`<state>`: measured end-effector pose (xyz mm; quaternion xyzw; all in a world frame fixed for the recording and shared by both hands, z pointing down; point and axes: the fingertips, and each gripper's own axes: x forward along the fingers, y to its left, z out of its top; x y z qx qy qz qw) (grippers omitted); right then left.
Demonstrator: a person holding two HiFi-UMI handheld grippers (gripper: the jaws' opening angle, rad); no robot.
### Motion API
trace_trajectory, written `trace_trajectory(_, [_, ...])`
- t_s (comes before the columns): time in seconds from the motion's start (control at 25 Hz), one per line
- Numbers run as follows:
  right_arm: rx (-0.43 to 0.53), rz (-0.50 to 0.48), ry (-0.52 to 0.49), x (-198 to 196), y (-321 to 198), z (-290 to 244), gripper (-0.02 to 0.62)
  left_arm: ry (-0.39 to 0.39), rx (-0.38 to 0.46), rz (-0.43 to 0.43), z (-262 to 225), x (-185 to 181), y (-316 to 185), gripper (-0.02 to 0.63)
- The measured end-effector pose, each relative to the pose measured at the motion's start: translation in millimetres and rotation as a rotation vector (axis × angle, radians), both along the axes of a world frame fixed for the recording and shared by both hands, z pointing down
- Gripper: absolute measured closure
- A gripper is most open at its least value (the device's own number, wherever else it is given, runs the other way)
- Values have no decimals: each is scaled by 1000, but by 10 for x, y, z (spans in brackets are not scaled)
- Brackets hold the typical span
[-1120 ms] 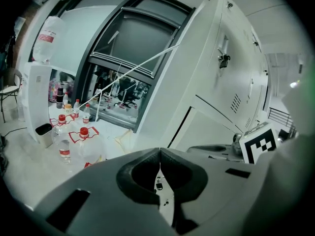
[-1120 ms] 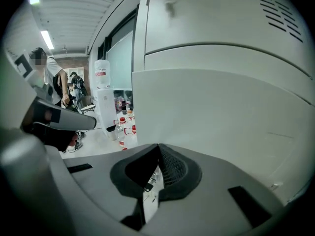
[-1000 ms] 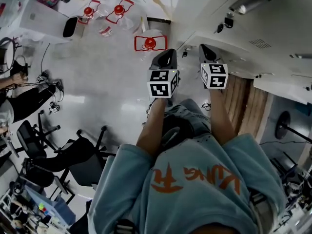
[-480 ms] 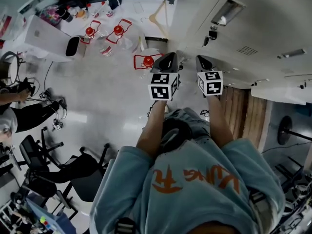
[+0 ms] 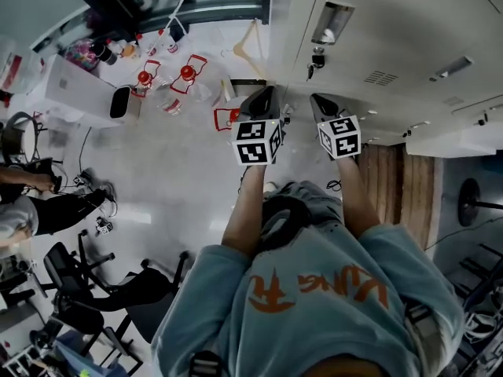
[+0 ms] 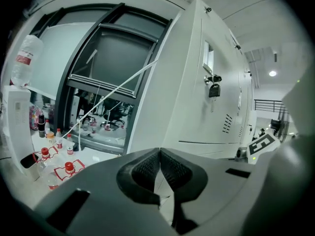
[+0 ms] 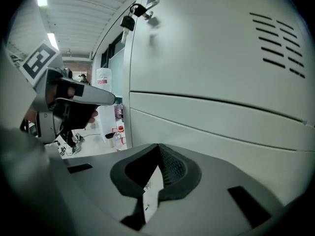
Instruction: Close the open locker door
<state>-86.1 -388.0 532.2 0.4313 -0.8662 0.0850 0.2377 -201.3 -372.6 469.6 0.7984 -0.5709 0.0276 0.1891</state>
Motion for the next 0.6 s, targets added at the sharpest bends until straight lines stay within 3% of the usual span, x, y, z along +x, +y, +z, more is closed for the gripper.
trace_trajectory(0.6, [225,9,-95,415,23,-1156,597,2,144,-22,-730,314,85,586])
